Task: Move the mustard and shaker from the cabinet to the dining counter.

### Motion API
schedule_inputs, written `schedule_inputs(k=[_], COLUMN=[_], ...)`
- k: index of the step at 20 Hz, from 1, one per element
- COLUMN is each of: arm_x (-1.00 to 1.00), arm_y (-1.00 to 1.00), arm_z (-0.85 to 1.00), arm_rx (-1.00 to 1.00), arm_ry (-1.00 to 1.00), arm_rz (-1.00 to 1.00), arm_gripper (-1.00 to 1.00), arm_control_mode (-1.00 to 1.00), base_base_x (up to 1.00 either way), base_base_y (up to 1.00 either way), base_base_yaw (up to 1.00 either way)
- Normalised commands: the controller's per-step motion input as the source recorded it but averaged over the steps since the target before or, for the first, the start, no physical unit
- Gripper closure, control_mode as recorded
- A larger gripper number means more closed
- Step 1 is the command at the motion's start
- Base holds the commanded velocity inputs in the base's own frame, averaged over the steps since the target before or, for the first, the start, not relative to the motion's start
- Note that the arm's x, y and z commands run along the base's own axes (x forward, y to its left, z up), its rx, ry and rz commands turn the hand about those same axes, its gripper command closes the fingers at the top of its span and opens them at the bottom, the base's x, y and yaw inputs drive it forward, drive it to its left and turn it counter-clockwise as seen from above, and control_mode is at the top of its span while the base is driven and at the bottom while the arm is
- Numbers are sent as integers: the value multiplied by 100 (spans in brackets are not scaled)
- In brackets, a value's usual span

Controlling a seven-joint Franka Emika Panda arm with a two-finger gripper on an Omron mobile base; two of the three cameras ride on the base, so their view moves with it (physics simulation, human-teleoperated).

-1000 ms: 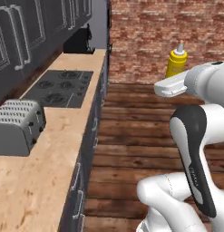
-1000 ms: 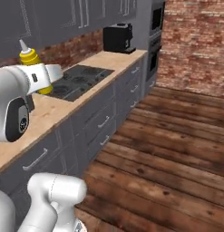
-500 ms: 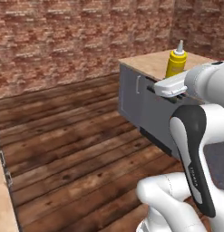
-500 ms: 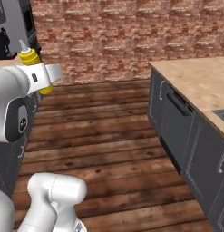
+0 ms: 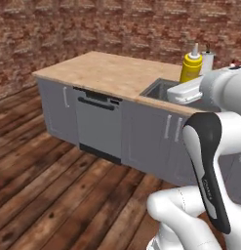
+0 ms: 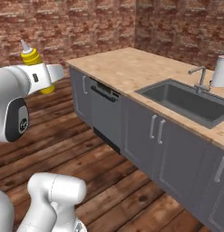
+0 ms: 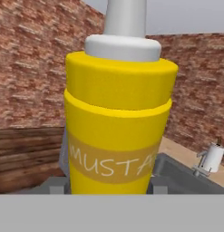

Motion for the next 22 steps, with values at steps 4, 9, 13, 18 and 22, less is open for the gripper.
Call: schedule_inputs(k=[4,9,13,18,22], arm_x=[0,0,0,0,0], arm_y=[0,0,0,0,0], arm_z=[0,0,0,0,0], arm_rx=[0,0,0,0,0], arm_ry=[0,0,0,0,0], arm_rz=[0,0,0,0,0], arm_gripper=[100,100,100,100,100], arm_control_mode=[100,100,100,100,100], base_base_x=[52,94,100,100,100], base_base_y=[66,75,64,44,8], base_base_yaw=[-20,-10,-2,0,-8])
